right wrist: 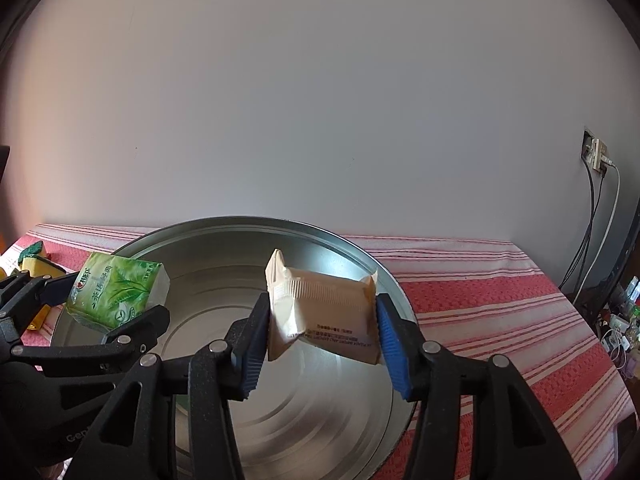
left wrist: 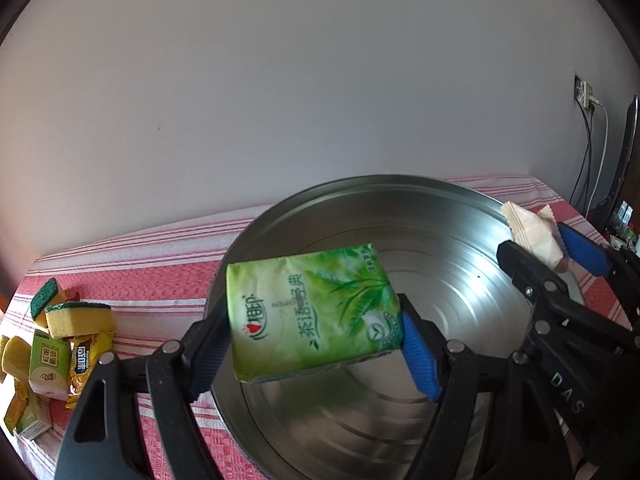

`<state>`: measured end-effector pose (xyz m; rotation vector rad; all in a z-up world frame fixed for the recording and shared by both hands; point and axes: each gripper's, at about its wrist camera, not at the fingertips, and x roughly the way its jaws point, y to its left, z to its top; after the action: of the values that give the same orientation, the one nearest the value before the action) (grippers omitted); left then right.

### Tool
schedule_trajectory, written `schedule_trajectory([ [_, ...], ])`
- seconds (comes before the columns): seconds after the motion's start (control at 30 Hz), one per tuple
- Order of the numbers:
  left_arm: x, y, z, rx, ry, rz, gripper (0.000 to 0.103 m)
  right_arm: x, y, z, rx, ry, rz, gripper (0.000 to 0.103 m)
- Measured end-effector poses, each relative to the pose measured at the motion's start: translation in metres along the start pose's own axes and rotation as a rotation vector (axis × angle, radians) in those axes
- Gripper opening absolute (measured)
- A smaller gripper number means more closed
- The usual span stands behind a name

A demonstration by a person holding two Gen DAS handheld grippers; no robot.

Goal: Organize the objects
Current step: 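Carry both items over the blue tin and open both tools to drop them, then withdraw both tools from the tin back toward the pile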

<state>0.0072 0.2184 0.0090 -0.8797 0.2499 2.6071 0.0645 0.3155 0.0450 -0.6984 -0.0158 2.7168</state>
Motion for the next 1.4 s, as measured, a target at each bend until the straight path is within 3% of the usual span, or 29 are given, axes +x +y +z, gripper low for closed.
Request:
schedule_trajectory([
  [0.1, -0.007, 0.006, 0.000, -0.039, -0.007, -0.013, 0.082, -0.005, -0.007, 0.001, 0.052, -0.020, 0.006, 0.075],
  [0.23, -0.025, 0.015, 0.002, -0.066, -0.073, 0.012, 0.103, -0.008, -0.025, 0.001, 0.167, -0.041, 0.069, 0.084],
  [0.33, -0.034, 0.017, 0.002, -0.066, -0.102, -0.001, 0.102, -0.014, -0.035, 0.001, 0.260, -0.061, 0.131, 0.091],
  [0.47, -0.037, 0.026, 0.011, -0.050, -0.134, 0.013, 0.103, -0.007, -0.063, -0.002, 0.353, -0.103, 0.152, 0.091],
  [0.7, -0.045, 0.067, 0.009, -0.045, -0.259, 0.196, 0.103, -0.016, -0.092, -0.007, 0.530, -0.172, 0.108, 0.091],
  [0.87, -0.037, 0.082, 0.001, -0.080, -0.223, 0.229, 0.102, -0.015, -0.078, -0.011, 0.514, -0.176, 0.082, 0.091],
  [1.1, -0.037, 0.097, -0.009, -0.090, -0.235, 0.239, 0.102, -0.018, -0.066, -0.020, 0.472, -0.282, -0.006, 0.091],
  [1.4, -0.038, 0.118, -0.026, -0.099, -0.203, 0.248, 0.102, -0.037, -0.036, -0.022, 0.391, -0.346, -0.036, 0.091],
])
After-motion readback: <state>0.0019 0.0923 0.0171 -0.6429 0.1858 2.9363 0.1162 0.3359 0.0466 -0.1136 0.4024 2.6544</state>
